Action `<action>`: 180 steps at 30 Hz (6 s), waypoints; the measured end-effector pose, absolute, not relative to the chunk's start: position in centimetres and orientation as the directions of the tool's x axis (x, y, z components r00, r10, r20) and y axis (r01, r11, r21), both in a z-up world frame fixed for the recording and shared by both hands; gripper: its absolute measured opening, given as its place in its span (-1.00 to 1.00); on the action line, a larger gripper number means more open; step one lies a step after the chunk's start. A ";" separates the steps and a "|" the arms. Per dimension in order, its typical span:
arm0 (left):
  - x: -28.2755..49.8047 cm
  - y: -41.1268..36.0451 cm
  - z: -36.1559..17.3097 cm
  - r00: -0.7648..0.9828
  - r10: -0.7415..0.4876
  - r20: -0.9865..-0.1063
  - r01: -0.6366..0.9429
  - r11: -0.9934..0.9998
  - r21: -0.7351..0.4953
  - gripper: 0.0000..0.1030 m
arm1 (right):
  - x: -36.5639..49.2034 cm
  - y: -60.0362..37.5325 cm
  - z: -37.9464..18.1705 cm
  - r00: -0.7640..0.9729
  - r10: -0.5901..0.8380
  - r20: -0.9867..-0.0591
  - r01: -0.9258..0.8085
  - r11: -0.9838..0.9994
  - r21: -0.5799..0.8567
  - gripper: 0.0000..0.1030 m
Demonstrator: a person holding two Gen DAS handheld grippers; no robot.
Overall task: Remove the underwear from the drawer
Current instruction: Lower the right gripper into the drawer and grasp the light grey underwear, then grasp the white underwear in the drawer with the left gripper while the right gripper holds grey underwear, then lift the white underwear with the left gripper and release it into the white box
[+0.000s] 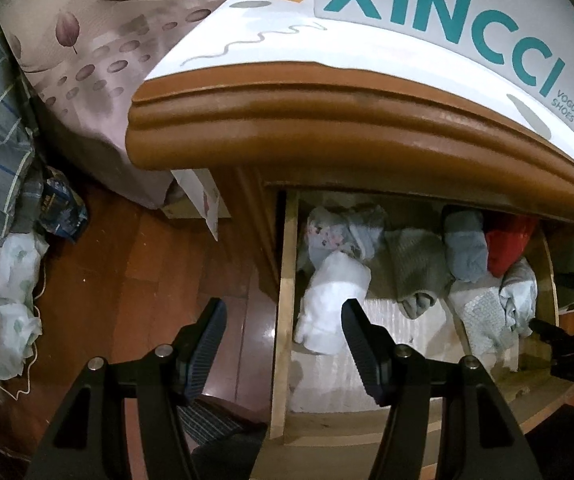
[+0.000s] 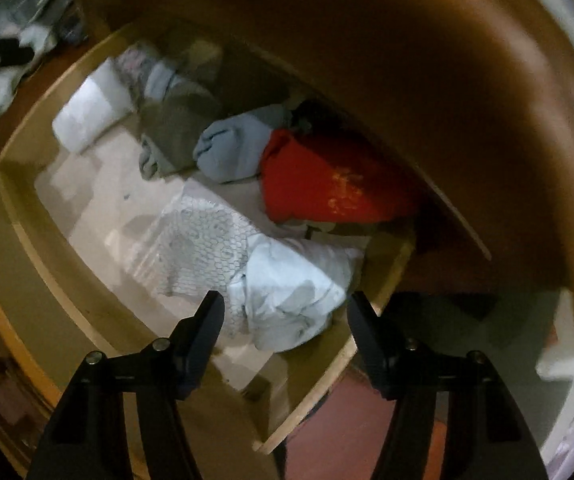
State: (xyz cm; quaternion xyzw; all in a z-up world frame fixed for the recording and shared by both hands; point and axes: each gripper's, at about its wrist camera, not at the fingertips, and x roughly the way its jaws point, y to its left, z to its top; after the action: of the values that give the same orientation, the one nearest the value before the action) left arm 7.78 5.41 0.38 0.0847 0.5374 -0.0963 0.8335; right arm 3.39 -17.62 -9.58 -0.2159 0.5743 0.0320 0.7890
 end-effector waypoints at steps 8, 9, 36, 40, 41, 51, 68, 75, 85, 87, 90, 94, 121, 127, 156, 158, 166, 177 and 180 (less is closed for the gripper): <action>8.0 5.0 -0.5 0.370 -0.075 -0.926 0.260 0.965 0.026 0.19 | 4.0 -16.9 -13.2 0.344 -0.281 -0.896 -0.458 0.783 -0.422 0.18; 8.0 4.9 -0.6 0.363 -0.076 -0.929 0.263 0.965 0.023 0.19 | 4.1 -16.9 -13.5 0.348 -0.286 -0.893 -0.469 0.771 -0.430 0.18; 7.6 4.2 -2.6 0.320 -0.043 -0.946 0.320 0.945 0.065 0.19 | 4.5 -20.1 -15.0 0.225 -0.125 -0.966 -0.496 0.839 -0.224 0.10; 7.7 4.3 -2.8 0.301 -0.049 -0.952 0.322 0.945 0.053 0.19 | 2.4 -19.2 -15.2 0.205 -0.144 -0.968 -0.480 0.847 -0.227 0.03; 7.6 4.3 -2.9 0.295 -0.052 -0.954 0.326 0.944 0.049 0.19 | 2.0 -19.0 -15.1 0.201 -0.143 -0.969 -0.478 0.849 -0.224 0.02; 7.5 4.1 -4.0 0.255 -0.071 -0.964 0.321 0.947 0.015 0.19 | 0.3 -19.2 -10.1 0.288 -0.045 -0.957 -0.236 0.965 -0.117 0.01; 7.0 0.9 -5.4 0.330 0.012 -0.944 0.409 0.900 0.154 0.19 | -2.7 -21.4 -6.9 0.527 0.161 -0.835 0.147 0.950 0.276 0.02; 7.1 -1.2 -7.1 0.321 0.049 -0.946 0.471 0.858 0.204 0.19 | -3.0 -22.4 -7.2 0.551 0.160 -0.819 0.190 0.932 0.310 0.03; 9.0 -1.7 -8.7 0.201 0.021 -0.979 0.511 0.851 0.123 0.19 | -2.7 -22.2 -6.7 0.554 0.185 -0.812 0.176 0.927 0.331 0.03; 8.9 -1.6 -8.8 0.203 0.025 -0.979 0.521 0.844 0.130 0.19 | -2.6 -22.2 -6.7 0.555 0.186 -0.811 0.174 0.927 0.332 0.03; 8.9 -1.8 -9.1 0.209 0.057 -0.976 0.551 0.818 0.166 0.19 | -2.6 -22.1 -6.6 0.558 0.190 -0.808 0.171 0.926 0.336 0.03; 8.5 -2.6 -9.9 0.197 0.090 -0.976 0.596 0.780 0.192 0.19 | -2.6 -22.3 -6.6 0.569 0.188 -0.801 0.174 0.924 0.340 0.03; 7.3 -2.5 -10.4 0.119 0.074 -0.990 0.636 0.760 0.133 -0.58 | -2.8 -21.9 -6.0 0.568 0.209 -0.796 0.156 0.923 0.353 0.04; 6.3 -3.0 -10.6 0.109 0.091 -0.990 0.650 0.747 0.140 -0.45 | -2.7 -21.8 -6.0 0.567 0.210 -0.797 0.156 0.922 0.354 0.04; 7.7 -3.0 -9.5 0.095 0.054 -0.994 0.552 0.828 0.098 -0.27 | -1.8 -21.6 -6.2 0.536 0.209 -0.818 0.159 0.927 0.341 0.05; 7.2 -2.7 -8.5 0.105 0.033 -0.994 0.555 0.828 0.086 -0.27 | -1.8 -21.6 -6.3 0.533 0.204 -0.821 0.163 0.928 0.336 0.05; 3.6 -2.6 -4.1 0.215 -0.019 -0.977 0.604 0.788 0.118 -0.27 | -1.5 -21.4 -6.9 0.512 0.167 -0.842 0.174 0.940 0.293 0.05; 1.2 -1.8 3.4 0.423 -0.076 -0.903 0.597 0.773 0.215 -0.27 | -1.1 -20.9 -7.4 0.493 0.140 -0.859 0.188 0.947 0.262 0.05; 1.1 -1.3 5.7 0.463 -0.094 -0.881 0.588 0.776 0.226 -0.27 | -1.0 -20.9 -7.5 0.488 0.133 -0.863 0.192 0.948 0.254 0.05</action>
State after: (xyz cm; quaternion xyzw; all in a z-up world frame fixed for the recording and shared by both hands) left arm 1.11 -1.33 5.75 0.2605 0.4739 -0.2095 0.8146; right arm -1.01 -20.90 -7.50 0.1606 0.5058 -0.0176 0.8474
